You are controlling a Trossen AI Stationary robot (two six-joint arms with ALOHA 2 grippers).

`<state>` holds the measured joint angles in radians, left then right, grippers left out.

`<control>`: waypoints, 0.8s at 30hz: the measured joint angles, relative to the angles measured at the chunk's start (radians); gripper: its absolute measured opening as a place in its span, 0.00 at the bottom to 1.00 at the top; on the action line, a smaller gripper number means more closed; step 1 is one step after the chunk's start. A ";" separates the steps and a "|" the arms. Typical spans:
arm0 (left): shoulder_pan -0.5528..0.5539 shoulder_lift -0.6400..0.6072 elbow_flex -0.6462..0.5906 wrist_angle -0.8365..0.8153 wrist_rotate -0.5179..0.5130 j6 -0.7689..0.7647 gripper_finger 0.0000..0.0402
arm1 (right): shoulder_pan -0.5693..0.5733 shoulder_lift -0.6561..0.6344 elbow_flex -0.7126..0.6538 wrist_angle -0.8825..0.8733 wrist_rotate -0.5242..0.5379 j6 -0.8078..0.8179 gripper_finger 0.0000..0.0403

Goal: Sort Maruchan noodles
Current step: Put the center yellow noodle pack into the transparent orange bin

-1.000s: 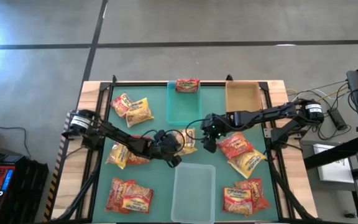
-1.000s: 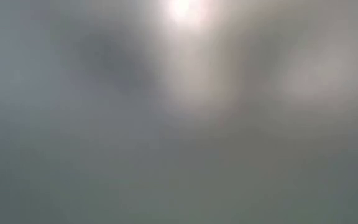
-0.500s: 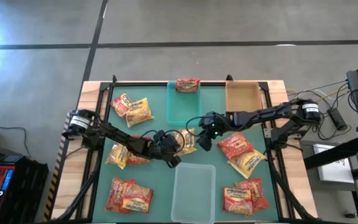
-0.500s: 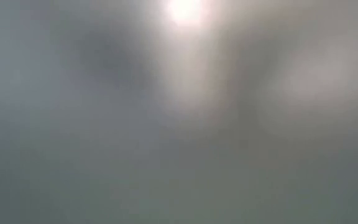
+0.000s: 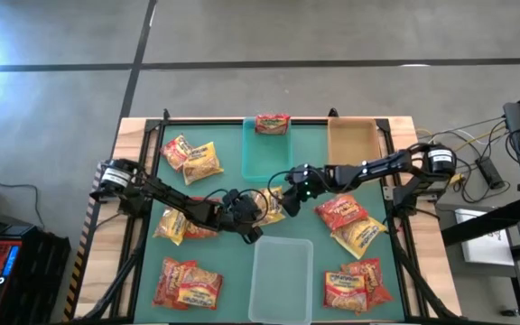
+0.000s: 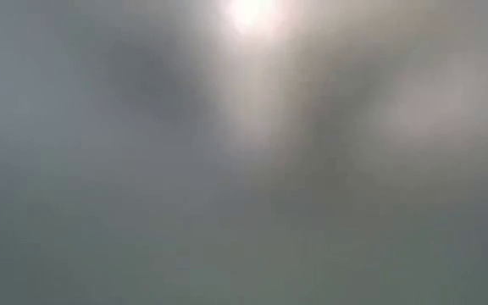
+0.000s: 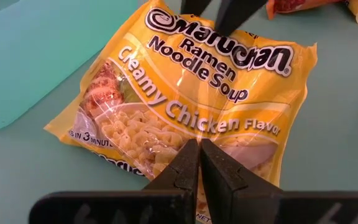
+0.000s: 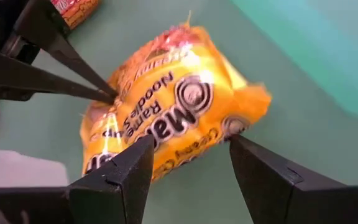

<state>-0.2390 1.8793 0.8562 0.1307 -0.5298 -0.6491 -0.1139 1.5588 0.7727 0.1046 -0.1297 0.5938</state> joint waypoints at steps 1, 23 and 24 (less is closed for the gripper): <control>0.000 0.000 0.000 0.000 0.000 0.000 0.00 | -0.001 0.002 0.000 0.002 -0.003 0.023 0.50; 0.000 0.001 -0.002 0.010 -0.009 -0.007 0.00 | -0.045 0.086 -0.009 0.142 -0.079 0.304 0.50; 0.000 0.001 -0.002 0.012 -0.009 -0.007 0.00 | -0.043 0.103 -0.009 0.160 -0.079 0.314 0.50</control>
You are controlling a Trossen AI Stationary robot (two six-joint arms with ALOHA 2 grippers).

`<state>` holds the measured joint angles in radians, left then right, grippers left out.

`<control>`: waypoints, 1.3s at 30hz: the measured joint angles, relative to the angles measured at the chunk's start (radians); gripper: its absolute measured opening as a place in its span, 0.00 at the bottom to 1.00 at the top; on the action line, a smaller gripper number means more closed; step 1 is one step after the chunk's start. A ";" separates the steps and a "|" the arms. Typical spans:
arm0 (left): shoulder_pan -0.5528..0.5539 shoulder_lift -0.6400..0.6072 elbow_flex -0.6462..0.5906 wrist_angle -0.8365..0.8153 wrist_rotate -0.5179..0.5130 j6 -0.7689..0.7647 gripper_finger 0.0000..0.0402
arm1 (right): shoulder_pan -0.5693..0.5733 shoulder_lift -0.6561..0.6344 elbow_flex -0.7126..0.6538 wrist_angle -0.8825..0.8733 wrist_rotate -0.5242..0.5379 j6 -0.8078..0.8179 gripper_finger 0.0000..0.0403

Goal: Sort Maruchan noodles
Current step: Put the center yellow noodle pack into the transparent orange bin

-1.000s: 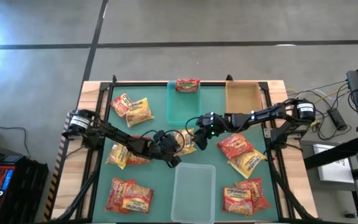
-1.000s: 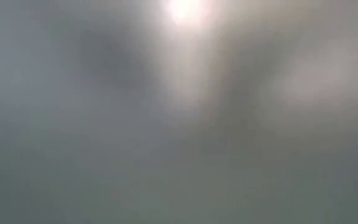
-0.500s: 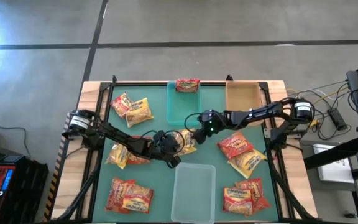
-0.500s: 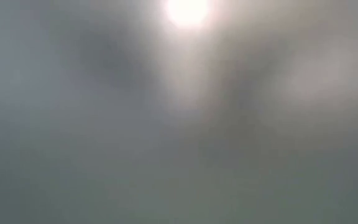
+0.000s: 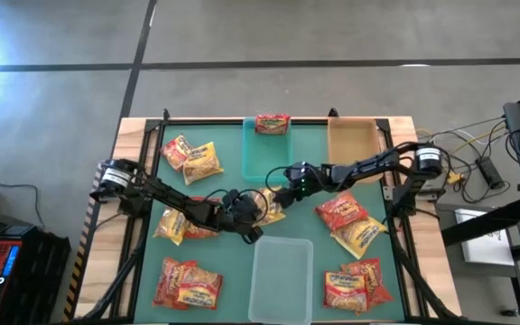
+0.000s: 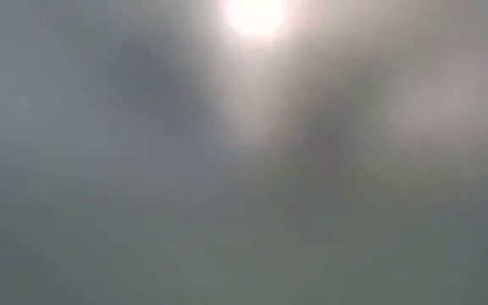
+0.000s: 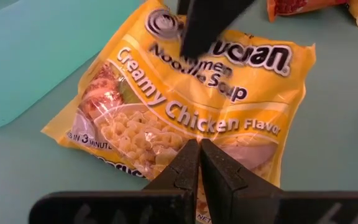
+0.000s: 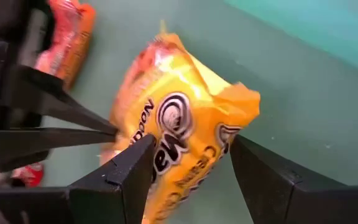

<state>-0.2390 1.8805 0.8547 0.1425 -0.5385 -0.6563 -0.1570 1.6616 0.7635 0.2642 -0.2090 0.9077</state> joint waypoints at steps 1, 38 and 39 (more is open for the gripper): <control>0.000 0.000 0.000 0.000 0.000 0.000 0.00 | 0.002 0.013 0.000 0.025 -0.001 0.016 0.50; -0.063 -0.125 0.063 -0.116 -0.231 0.026 0.00 | 0.015 0.111 0.002 0.247 -0.098 -0.031 0.33; -0.068 -0.134 0.064 -0.138 -0.256 0.005 0.00 | 0.013 0.111 0.002 0.247 -0.107 -0.035 0.33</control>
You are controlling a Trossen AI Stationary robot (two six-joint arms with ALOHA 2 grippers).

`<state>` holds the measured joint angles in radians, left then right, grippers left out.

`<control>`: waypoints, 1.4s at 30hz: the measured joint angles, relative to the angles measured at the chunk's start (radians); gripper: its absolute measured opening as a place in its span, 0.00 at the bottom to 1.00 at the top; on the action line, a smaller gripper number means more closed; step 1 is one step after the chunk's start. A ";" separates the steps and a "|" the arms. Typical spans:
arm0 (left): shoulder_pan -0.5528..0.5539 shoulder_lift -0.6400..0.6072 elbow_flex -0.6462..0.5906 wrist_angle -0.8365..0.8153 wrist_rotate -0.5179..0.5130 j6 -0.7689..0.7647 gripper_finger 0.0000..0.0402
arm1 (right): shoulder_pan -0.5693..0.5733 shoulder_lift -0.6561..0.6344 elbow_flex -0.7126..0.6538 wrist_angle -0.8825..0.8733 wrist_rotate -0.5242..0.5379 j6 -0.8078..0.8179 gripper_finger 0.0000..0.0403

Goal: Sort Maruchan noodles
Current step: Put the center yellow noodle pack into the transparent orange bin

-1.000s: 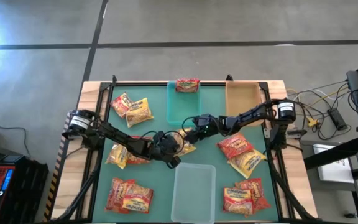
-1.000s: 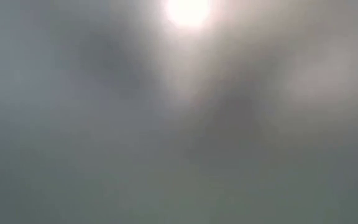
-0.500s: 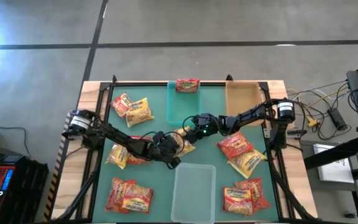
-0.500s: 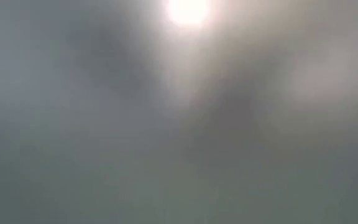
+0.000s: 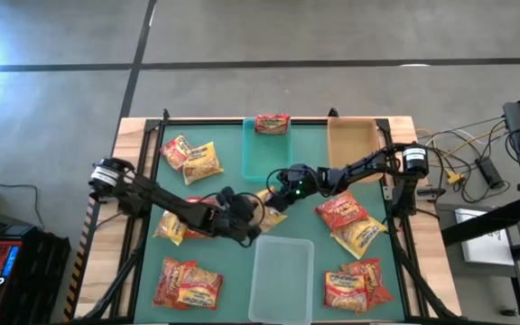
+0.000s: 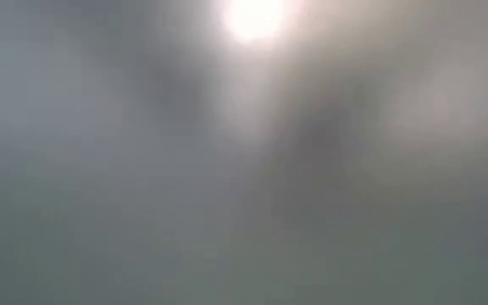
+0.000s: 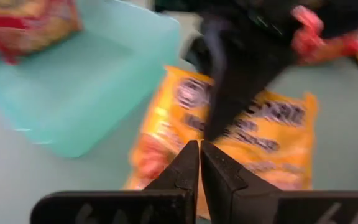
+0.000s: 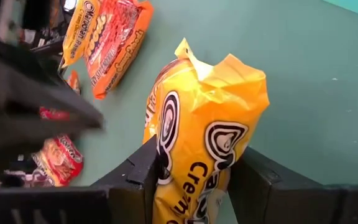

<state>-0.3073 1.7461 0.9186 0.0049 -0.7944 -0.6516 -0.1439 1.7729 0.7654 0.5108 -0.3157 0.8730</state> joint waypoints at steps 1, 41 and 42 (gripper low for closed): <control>-0.003 -0.008 0.001 -0.025 -0.021 -0.023 0.00 | -0.004 0.000 0.000 -0.002 -0.013 -0.002 0.33; -0.014 -0.013 0.002 -0.189 -0.061 -0.178 0.00 | -0.209 -0.577 0.058 -0.908 -0.074 -0.550 0.32; -0.014 -0.013 0.002 -0.189 -0.061 -0.178 0.00 | -0.216 -0.576 0.082 -0.954 -0.065 -0.583 0.32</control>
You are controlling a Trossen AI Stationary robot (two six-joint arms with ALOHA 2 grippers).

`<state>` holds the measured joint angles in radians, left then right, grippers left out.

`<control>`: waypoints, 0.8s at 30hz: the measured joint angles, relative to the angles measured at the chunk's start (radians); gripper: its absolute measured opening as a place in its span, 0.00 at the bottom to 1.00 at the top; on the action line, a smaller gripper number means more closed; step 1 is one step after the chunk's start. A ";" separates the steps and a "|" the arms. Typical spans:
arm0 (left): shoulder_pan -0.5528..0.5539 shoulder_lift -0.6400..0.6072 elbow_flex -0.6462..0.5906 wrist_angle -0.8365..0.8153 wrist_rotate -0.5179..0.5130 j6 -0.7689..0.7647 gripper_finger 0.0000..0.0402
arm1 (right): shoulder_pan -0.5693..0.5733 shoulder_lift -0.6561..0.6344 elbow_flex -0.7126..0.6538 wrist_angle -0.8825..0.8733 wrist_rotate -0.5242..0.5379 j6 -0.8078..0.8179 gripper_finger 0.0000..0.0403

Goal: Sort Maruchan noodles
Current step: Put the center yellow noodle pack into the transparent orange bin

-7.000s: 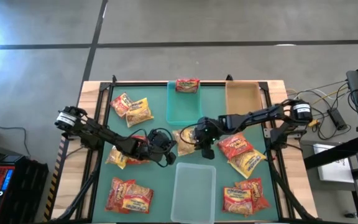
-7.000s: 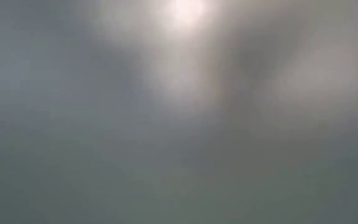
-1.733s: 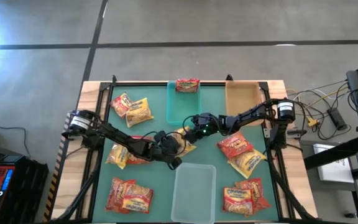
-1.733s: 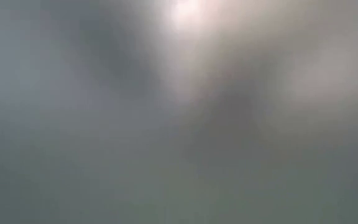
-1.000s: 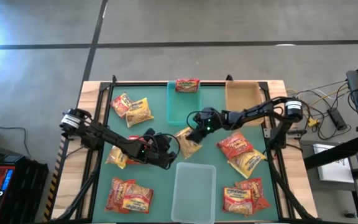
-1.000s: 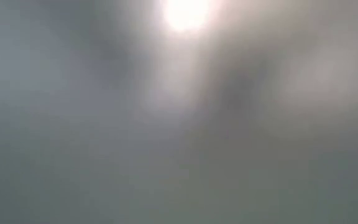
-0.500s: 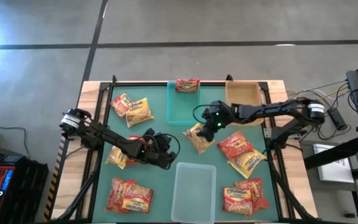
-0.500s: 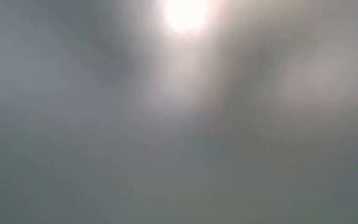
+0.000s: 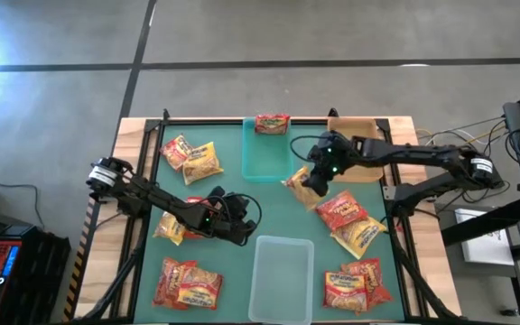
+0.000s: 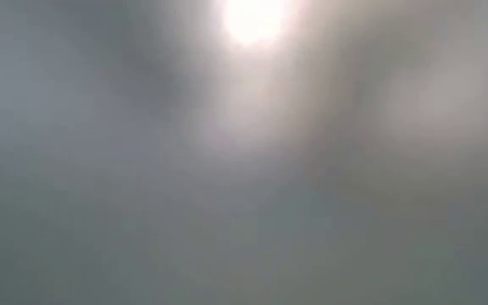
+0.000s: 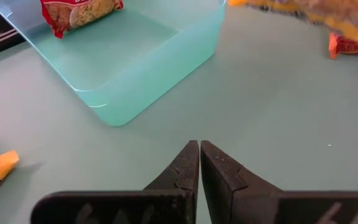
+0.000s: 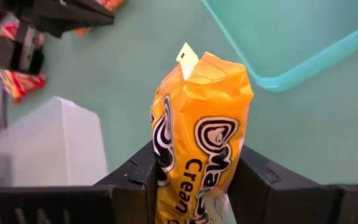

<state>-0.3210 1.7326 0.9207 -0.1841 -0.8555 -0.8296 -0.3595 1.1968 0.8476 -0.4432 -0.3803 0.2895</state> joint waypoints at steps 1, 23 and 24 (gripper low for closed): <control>0.000 0.000 0.000 0.000 0.000 0.000 0.00 | -0.003 0.001 0.026 -0.051 0.023 -0.033 0.32; 0.000 0.000 0.000 -0.003 0.001 0.005 0.00 | -0.187 0.071 0.491 -0.714 0.602 -0.785 0.32; 0.000 0.000 0.000 -0.003 0.001 0.005 0.00 | -0.204 0.074 0.483 -0.718 0.610 -0.795 0.32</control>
<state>-0.3210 1.7325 0.9211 -0.1875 -0.8547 -0.8246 -0.5636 1.2712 1.3306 -1.1616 0.2302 -0.5057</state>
